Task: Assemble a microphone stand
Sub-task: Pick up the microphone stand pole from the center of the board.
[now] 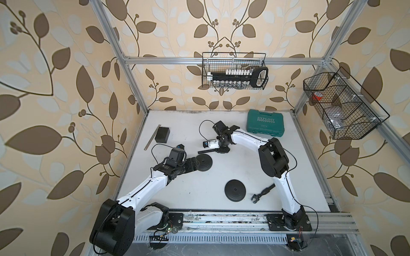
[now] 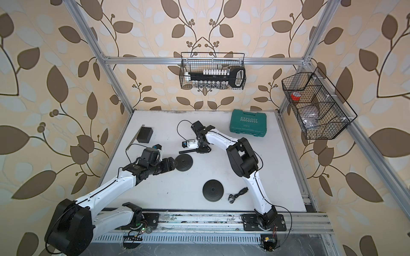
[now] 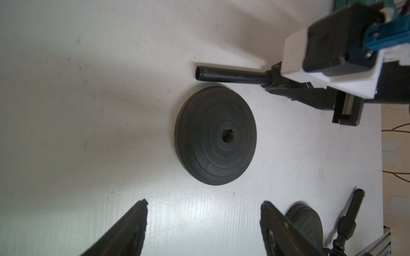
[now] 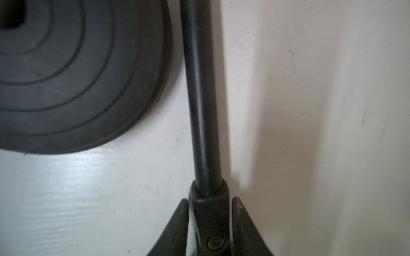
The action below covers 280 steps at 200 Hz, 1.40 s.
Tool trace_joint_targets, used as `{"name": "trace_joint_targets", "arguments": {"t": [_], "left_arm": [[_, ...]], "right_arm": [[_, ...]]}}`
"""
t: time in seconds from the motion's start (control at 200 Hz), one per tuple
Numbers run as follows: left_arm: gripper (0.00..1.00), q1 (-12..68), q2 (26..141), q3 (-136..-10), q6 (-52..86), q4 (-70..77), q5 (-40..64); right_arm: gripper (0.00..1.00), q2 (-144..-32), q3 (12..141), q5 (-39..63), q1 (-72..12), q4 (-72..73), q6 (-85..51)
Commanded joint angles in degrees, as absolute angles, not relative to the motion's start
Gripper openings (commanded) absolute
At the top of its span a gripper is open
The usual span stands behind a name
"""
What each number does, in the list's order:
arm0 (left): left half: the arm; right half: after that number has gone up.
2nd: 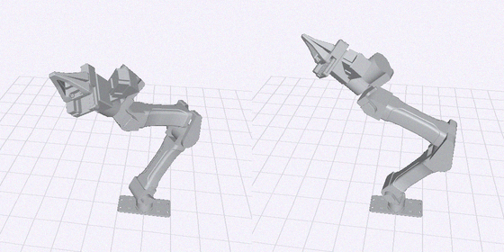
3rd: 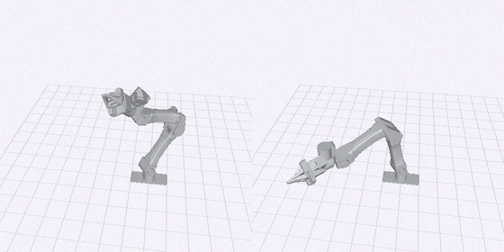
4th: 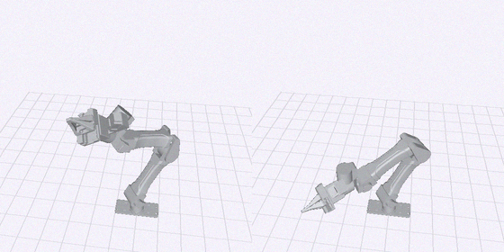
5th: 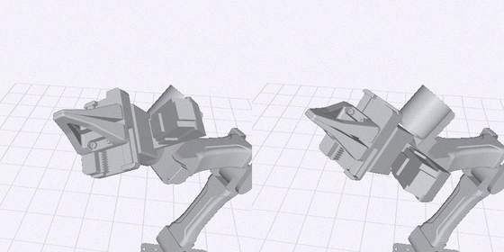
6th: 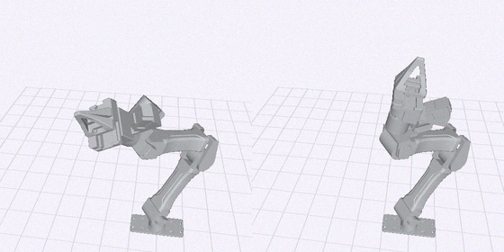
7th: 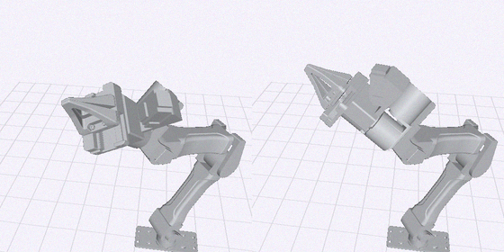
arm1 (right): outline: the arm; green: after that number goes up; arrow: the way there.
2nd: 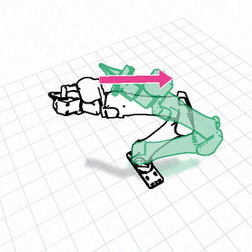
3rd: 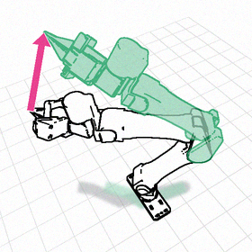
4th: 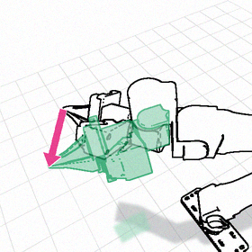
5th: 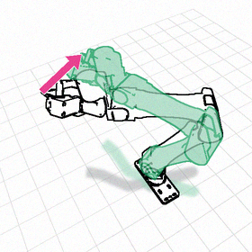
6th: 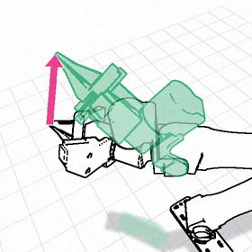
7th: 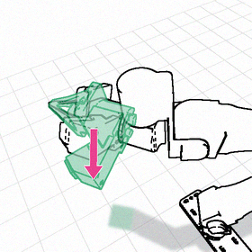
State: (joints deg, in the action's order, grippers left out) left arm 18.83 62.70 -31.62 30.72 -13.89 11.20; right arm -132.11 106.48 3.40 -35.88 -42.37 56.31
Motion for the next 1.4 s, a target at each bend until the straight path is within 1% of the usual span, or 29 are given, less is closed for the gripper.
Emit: {"name": "trace_joint_targets", "arguments": {"t": [0.0, 0.055, 0.15, 0.215, 0.36, 0.46, 0.51, 0.615, 0.755, 0.83, 0.97, 1.08, 1.14, 1.215, 1.315, 1.395], "left_arm": [[0.81, 19.3, 61.0, -33.3, 31.6, -14.5, 9.7], [0.81, 19.3, 60.8, -33.4, 31.7, -14.6, 9.6], [0.81, 19.3, 60.7, -33.7, 31.7, -15.1, 9.3], [0.81, 19.3, 60.5, -34.3, 31.6, -15.9, 9.1], [0.83, 19.3, 59.9, -37.6, 30.9, -18.2, 7.7], [0.86, 19.3, 60.1, -40.3, 30.4, -18.7, 7.2], [0.88, 19.3, 60.3, -41.9, 30.0, -19.2, 6.7], [0.89, 19.3, 60.8, -45.3, 29.5, -18.7, 7.5], [0.88, 19.3, 62.1, -52.1, 28.8, -19.9, 12.4], [0.87, 19.3, 62.7, -57.0, 27.1, -22.7, 14.9], [0.84, 19.3, 62.2, -63.6, 21.9, -26.1, 15.7], [0.86, 19.3, 61.2, -65.7, 17.8, -25.9, 15.0], [0.85, 19.3, 61.4, -65.9, 15.5, -24.5, 18.4], [0.83, 19.3, 62.4, -65.5, 13.1, -22.8, 24.2], [0.81, 19.4, 65.4, -66.0, 10.9, -22.7, 29.7], [0.75, 19.9, 68.2, -68.0, 10.2, -24.0, 32.9]], "right_arm": [[0.31, -134.3, 107.8, 4.1, -35.8, -42.9, 57.9], [0.29, -134.4, 107.8, 4.8, -35.7, -42.7, 58.2], [0.18, -134.1, 107.7, 4.7, -35.6, -42.2, 58.6], [0.15, -132.2, 106.3, 4.7, -35.3, -40.1, 58.9], [0.10, -122.8, 99.5, 4.8, -33.1, -30.8, 60.5], [0.08, -114.5, 91.3, 6.8, -30.8, -19.9, 63.4], [0.05, -110.9, 87.4, 8.2, -29.6, -15.1, 65.8], [0.03, -104.9, 79.9, 10.7, -27.6, -3.9, 71.2], [0.00, -99.5, 72.7, 17.0, -25.7, 7.8, 82.3], [0.00, -97.7, 70.8, 21.1, -24.9, 11.4, 88.9], [0.00, -95.3, 71.1, 26.3, -24.4, 12.8, 98.9], [0.00, -93.3, 70.7, 29.4, -24.4, 12.2, 108.4], [0.00, -92.0, 70.6, 30.9, -24.5, 11.4, 112.9], [0.00, -90.7, 70.3, 32.6, -24.6, 11.4, 118.4], [0.00, -89.0, 70.2, 33.4, -25.4, 10.2, 123.1], [0.00, -87.5, 70.0, 33.3, -26.3, 8.2, 127.2]]}}
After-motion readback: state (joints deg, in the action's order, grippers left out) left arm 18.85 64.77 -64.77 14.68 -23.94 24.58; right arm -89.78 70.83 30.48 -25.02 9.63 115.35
